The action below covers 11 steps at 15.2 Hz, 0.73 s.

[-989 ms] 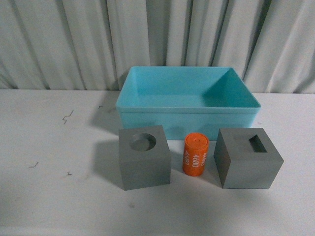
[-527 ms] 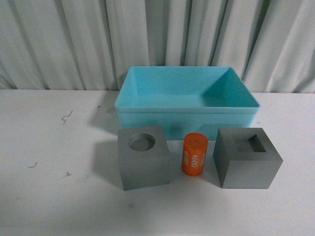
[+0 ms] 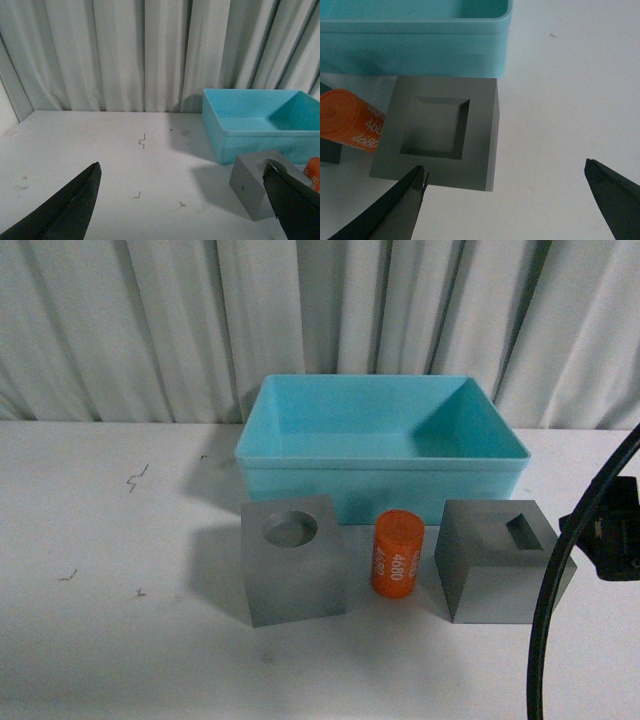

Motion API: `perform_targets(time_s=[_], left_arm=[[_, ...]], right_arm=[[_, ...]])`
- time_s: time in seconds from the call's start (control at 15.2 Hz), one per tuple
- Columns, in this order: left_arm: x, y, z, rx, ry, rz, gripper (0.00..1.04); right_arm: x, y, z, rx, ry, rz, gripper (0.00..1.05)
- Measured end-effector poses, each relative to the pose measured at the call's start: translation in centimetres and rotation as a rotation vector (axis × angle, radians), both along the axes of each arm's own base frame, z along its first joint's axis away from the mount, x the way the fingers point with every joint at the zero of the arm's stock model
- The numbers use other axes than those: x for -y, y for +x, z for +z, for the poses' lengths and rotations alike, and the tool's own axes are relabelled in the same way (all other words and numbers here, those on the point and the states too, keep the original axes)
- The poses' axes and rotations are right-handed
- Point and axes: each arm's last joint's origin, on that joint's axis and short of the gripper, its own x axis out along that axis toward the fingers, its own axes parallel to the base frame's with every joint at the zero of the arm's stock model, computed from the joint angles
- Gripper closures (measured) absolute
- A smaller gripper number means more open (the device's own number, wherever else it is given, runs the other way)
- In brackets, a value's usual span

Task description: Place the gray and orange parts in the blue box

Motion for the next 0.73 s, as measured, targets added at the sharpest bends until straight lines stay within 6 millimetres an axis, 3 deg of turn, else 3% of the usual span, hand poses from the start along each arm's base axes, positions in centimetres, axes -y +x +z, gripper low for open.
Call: perform_targets(time_s=[0.73], left_arm=[[0.0, 0.0, 0.0, 0.0, 0.0, 0.0, 0.07]], right_arm=[[-3.0, 3.0, -2.2, -0.041, -0.055, 0.024, 0.06]])
